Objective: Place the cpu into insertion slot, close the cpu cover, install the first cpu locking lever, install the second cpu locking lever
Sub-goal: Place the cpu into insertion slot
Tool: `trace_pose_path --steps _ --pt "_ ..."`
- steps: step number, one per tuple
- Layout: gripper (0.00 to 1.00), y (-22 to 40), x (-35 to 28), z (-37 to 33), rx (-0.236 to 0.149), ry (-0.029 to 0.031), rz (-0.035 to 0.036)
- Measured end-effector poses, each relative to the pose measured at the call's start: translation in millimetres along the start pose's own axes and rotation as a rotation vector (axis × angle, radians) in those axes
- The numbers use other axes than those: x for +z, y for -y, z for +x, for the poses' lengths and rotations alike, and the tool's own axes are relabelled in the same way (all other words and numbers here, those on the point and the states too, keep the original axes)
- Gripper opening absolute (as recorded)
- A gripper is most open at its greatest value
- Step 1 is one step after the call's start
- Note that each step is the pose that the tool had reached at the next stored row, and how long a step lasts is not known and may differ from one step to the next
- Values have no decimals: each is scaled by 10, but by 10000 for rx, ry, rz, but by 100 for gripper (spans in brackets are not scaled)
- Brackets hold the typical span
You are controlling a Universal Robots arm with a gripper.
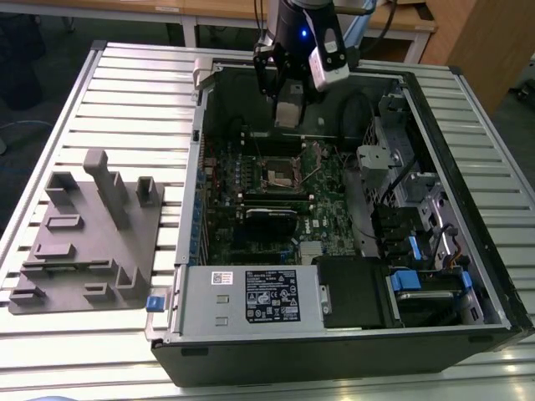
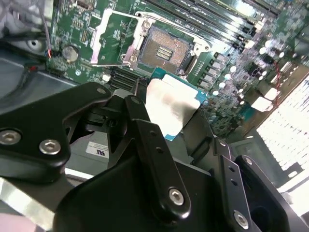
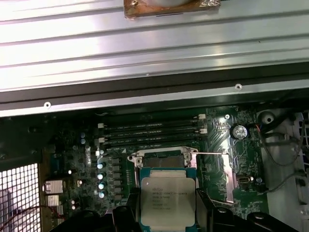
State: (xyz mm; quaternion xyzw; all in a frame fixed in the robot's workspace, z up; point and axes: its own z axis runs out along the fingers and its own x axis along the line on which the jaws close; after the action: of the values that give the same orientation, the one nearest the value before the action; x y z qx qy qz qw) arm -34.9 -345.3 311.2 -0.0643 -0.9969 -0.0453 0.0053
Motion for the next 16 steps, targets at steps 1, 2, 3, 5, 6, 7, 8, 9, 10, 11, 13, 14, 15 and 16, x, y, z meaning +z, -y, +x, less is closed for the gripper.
trace_pose_path --steps 1,2,3,5,6,7,8,9,10,11,13,14,15,16 --pt "54 0 6 0 180 16 -3" --pt "54 1 13 0 358 32 -6" --pt "54 2 22 0 544 49 -9" --pt "54 4 39 -1 896 81 -15" --pt "54 4 49 -1 1082 97 -18" --pt "54 5 59 -1 1270 115 -21" --pt "54 6 69 -1 1451 131 -24" --pt "54 7 78 -1 1628 147 -27" --pt "54 8 88 -1 1809 163 -30" --pt "54 9 101 -2 1987 180 -33" --pt "54 12 130 -2 2339 211 -37" --pt "54 13 146 -1 2485 224 -39" --pt "54 15 164 3 2614 237 -39" --pt "54 18 181 9 2709 247 -35"
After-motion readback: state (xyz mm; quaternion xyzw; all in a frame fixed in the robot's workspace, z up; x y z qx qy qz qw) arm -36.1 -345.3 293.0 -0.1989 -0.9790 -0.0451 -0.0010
